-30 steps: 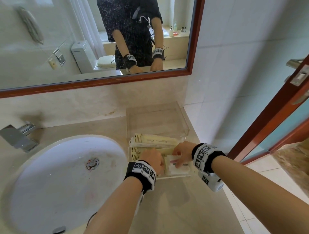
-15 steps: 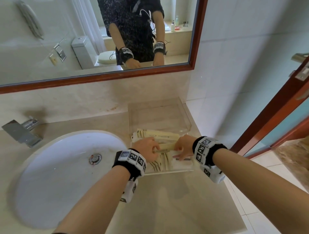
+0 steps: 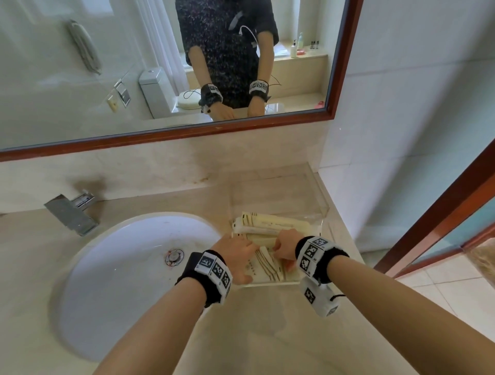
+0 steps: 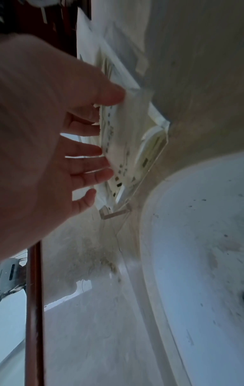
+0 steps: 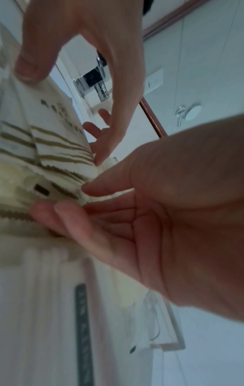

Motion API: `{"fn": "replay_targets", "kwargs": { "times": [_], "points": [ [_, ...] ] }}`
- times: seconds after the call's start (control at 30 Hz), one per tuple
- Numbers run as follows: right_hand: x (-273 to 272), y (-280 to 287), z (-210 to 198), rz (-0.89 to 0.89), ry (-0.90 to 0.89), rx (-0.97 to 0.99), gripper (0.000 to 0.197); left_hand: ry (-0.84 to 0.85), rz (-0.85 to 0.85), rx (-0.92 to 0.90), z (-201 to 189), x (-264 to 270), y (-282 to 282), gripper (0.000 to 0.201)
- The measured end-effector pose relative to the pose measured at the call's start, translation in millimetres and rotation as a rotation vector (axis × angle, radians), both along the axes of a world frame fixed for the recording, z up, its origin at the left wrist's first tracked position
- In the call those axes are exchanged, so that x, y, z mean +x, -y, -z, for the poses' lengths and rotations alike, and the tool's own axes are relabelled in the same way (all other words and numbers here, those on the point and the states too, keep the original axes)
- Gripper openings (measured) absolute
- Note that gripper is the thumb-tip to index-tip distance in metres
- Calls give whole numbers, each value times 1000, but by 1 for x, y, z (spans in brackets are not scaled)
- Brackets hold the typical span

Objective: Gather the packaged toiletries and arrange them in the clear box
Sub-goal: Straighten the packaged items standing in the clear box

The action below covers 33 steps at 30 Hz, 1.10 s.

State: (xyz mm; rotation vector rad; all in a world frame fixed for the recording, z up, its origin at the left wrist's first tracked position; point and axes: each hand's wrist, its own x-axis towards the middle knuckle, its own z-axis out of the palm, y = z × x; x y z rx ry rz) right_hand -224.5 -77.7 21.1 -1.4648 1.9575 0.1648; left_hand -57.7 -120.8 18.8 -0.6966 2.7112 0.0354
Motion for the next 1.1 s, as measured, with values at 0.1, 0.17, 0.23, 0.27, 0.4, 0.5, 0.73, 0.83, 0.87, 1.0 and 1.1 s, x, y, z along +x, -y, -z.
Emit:
{"fn": "replay_targets", "kwargs": {
  "times": [0.1, 0.17, 0.23, 0.27, 0.4, 0.5, 0.73, 0.83, 0.87, 1.0, 1.1],
  "points": [
    [-5, 0, 1, 94, 35, -19, 30, -80, 73, 15, 1, -5, -2, 66],
    [-9, -1, 0, 164, 75, -25, 31, -94, 103, 31, 2, -10, -4, 63],
    [-11, -3, 0, 226, 138, -37, 31, -85, 134, 43, 3, -16, -7, 62],
    [-12, -4, 1, 252, 159, -44, 30, -84, 147, 47, 2, -19, -9, 61],
    [-11, -6, 4, 302, 180, -35, 29, -119, 151, 58, 0, -24, -12, 58],
    [-5, -8, 4, 354, 274, -7, 22, -142, 94, 61, 2, -16, -7, 60],
    [0, -12, 3, 415, 413, 11, 23, -29, -72, 53, -2, 22, 13, 55],
    [-5, -13, 0, 387, 350, -37, 28, -37, -72, 121, 2, 22, 12, 55],
    [-7, -14, 0, 397, 350, -41, 29, -36, -68, 138, 4, 19, 10, 56],
    [-8, -14, 0, 437, 398, -8, 31, -40, -57, 130, 9, 3, 0, 52],
    [-2, -14, -1, 414, 403, 18, 41, -89, -69, 165, 13, -8, -7, 49]
  ]
}}
